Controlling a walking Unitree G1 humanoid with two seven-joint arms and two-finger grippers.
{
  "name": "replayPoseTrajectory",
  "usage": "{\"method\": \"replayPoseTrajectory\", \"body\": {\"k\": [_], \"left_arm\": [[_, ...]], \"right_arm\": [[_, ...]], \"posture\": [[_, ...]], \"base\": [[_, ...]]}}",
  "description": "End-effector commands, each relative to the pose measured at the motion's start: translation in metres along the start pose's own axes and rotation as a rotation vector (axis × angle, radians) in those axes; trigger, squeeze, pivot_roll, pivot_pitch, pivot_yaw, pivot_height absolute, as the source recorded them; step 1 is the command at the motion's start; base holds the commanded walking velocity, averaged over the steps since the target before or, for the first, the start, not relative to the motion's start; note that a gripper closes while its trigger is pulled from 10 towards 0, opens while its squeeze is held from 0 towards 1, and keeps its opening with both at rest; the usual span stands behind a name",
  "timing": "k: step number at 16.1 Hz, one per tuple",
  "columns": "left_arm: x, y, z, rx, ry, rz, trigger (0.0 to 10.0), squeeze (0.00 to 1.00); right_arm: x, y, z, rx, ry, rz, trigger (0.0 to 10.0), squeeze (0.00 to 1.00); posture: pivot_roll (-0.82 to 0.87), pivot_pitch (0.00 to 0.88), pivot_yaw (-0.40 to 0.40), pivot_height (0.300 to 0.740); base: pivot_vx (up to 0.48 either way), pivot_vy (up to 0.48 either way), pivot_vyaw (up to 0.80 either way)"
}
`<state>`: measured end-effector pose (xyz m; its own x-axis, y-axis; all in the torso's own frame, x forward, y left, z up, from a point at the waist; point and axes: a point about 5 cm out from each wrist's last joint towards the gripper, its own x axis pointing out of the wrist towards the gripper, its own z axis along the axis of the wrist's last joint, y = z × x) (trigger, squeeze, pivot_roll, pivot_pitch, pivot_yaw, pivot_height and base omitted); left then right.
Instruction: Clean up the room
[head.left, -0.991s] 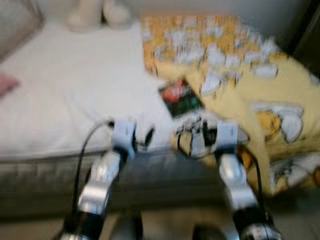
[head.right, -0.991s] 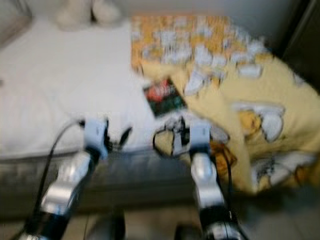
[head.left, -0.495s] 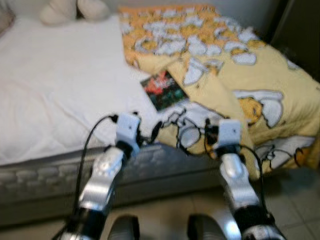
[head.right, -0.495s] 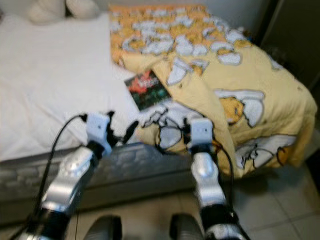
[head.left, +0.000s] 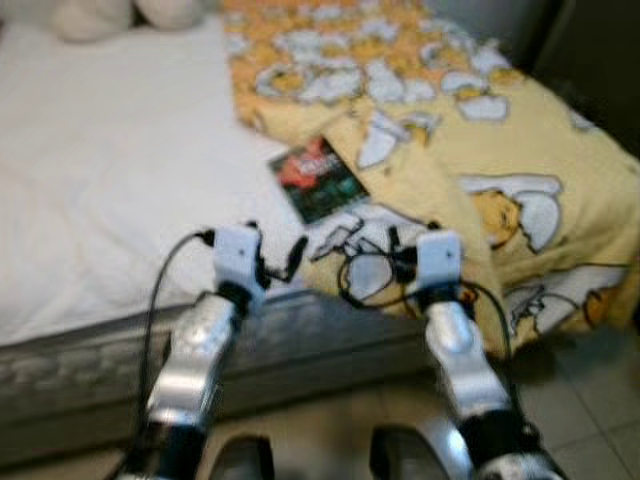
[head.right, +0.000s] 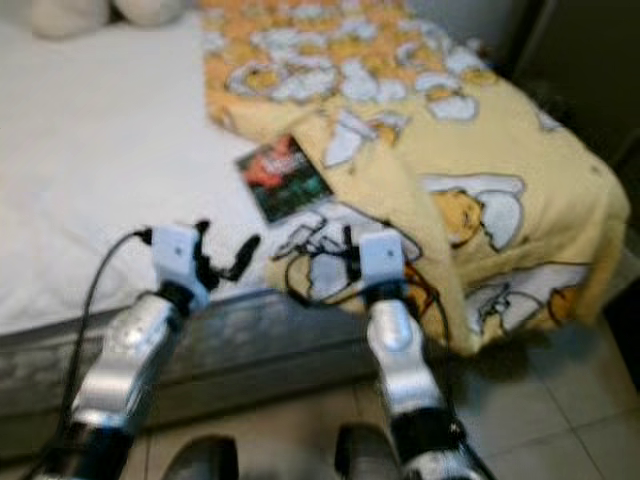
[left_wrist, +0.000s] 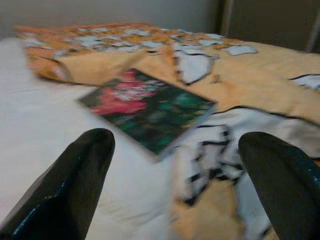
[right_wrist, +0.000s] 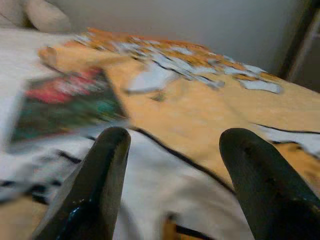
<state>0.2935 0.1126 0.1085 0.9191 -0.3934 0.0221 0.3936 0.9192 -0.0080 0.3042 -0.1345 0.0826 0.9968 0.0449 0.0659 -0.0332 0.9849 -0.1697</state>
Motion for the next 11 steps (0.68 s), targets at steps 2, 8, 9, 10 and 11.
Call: {"method": "replayPoseTrajectory", "body": {"k": [2,8,9,10,11], "left_arm": [[0.000,0.005,0.006,0.012,-0.008,-0.004,10.0,0.00],[0.003,0.001,0.007,0.003,0.011,-0.022,10.0,0.00],[0.006,0.004,0.005,-0.017,0.042,-0.005,10.0,0.00],[0.010,0.011,0.003,-0.076,0.071,0.023,10.0,0.00],[0.014,0.020,0.003,-0.090,0.074,0.055,10.0,0.00]], "right_arm": [[0.004,0.002,0.006,0.020,-0.013,-0.001,10.0,0.00],[0.001,0.004,0.005,0.026,-0.005,0.000,10.0,0.00],[0.001,0.004,0.005,0.027,-0.005,-0.002,10.0,0.00],[0.001,0.002,0.006,0.027,-0.008,-0.006,10.0,0.00],[0.001,-0.002,0.008,0.022,-0.015,-0.014,10.0,0.00]], "posture": [[-0.01,0.026,0.020,0.653],[-0.01,0.030,0.025,0.653],[-0.01,0.035,0.027,0.653],[-0.02,0.036,0.026,0.653],[-0.03,0.044,0.019,0.653]], "base": [[0.442,0.000,0.00],[0.396,0.000,0.00],[0.000,0.000,0.00],[0.000,0.000,0.00],[0.000,0.000,0.00]]}}
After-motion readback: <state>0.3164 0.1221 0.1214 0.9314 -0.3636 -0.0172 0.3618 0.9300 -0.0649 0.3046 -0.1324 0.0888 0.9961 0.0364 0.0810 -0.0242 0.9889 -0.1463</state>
